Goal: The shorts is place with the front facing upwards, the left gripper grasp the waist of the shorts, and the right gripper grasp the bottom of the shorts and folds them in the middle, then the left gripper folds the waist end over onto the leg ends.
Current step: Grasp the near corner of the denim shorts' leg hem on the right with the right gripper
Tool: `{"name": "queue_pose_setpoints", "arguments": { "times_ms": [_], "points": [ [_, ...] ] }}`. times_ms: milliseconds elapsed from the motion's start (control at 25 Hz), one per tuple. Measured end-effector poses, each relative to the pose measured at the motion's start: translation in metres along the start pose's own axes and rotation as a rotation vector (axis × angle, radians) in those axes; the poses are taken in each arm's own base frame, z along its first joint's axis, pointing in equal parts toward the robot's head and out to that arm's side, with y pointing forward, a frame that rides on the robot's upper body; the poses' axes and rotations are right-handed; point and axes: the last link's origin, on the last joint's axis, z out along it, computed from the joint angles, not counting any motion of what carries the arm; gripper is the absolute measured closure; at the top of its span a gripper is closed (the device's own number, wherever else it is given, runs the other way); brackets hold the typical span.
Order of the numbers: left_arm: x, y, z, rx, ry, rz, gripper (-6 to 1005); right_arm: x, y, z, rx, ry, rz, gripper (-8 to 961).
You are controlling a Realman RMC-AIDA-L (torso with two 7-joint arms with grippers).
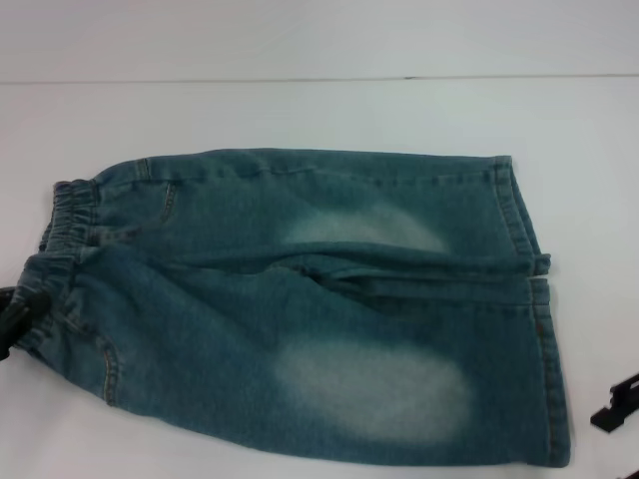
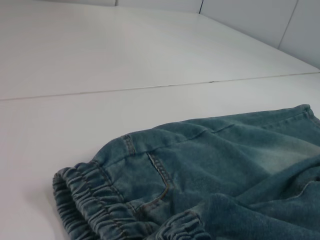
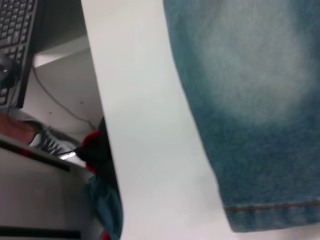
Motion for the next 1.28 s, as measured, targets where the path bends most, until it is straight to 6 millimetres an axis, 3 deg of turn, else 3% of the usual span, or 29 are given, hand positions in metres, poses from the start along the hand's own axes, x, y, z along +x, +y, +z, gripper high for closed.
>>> {"name": "queue_pose_setpoints", "arguments": {
  "times_ms": [800, 1280],
  "points": [
    [-0.003, 0.001, 0.000, 0.000, -0.008, -0.005, 945, -0.022, -0.002, 0.029, -0.063, 0.127, 0.032, 102],
    [-0.004, 0.001, 0.001, -0.002, -0.007, -0.002, 946, -0.033, -0.005, 0.029, -0.044, 0.031, -0.015, 103]
  ]
}}
